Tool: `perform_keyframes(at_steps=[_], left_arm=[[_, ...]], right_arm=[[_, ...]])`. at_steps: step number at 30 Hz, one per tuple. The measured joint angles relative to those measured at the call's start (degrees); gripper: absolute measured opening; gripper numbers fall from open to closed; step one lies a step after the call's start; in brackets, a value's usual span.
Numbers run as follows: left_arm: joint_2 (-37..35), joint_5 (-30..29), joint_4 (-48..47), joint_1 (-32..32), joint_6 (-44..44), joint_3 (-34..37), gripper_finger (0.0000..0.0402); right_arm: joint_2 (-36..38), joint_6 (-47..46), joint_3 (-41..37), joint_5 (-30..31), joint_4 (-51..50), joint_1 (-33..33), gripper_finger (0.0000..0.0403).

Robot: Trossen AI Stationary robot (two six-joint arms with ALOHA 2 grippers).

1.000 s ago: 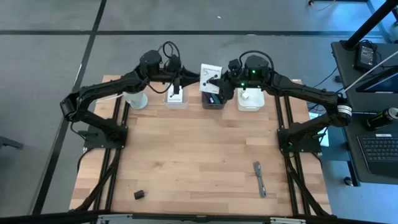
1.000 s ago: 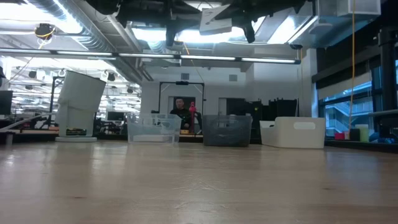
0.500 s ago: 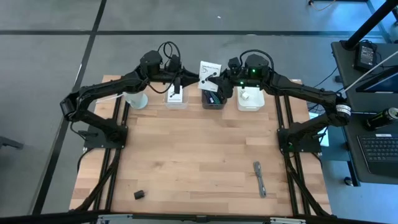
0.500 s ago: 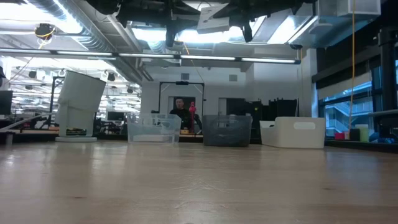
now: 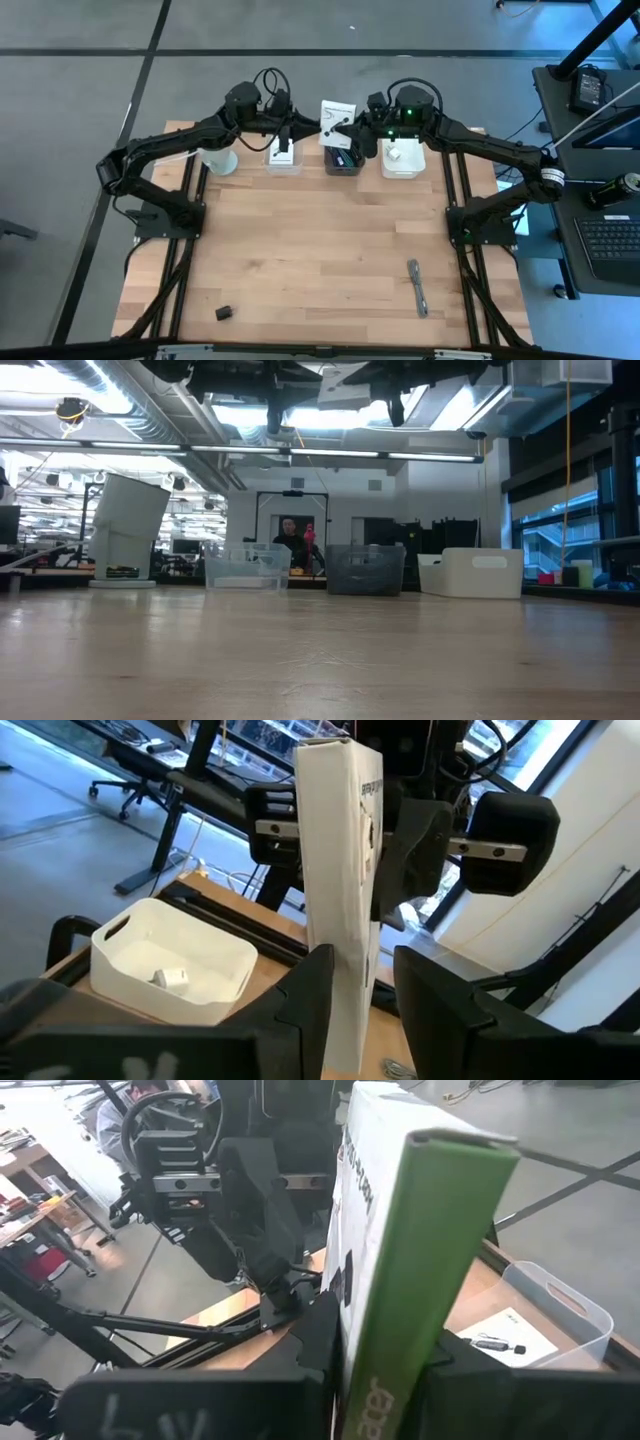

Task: Pick and place items into bin
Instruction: Put the SD card reader into the transparent bin

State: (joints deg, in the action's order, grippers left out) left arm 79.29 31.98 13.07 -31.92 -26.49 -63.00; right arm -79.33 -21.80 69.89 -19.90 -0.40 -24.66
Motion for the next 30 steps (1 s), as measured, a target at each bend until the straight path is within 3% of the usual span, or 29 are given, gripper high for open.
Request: perform_keyframes(at_steps=[4, 9, 30], left_arm=[[0.02, -0.81, 0.03, 0.36, -0.84, 0.00, 0.0104], [-0.02, -2.64, 0.01, 1.17, 0.62, 0.00, 0.0104], [0.15, -8.44, 0.37, 1.07, -2.96, 0.00, 0.0116]], right_arm=[[0.00, -0.38, 0.00, 2.22, 0.02, 0.13, 0.0051], [0.02, -0.12, 0.00, -1.24, 0.05, -0.05, 0.0051], [0.00, -3.41, 0.00, 1.73, -0.05, -1.10, 0.0051]])
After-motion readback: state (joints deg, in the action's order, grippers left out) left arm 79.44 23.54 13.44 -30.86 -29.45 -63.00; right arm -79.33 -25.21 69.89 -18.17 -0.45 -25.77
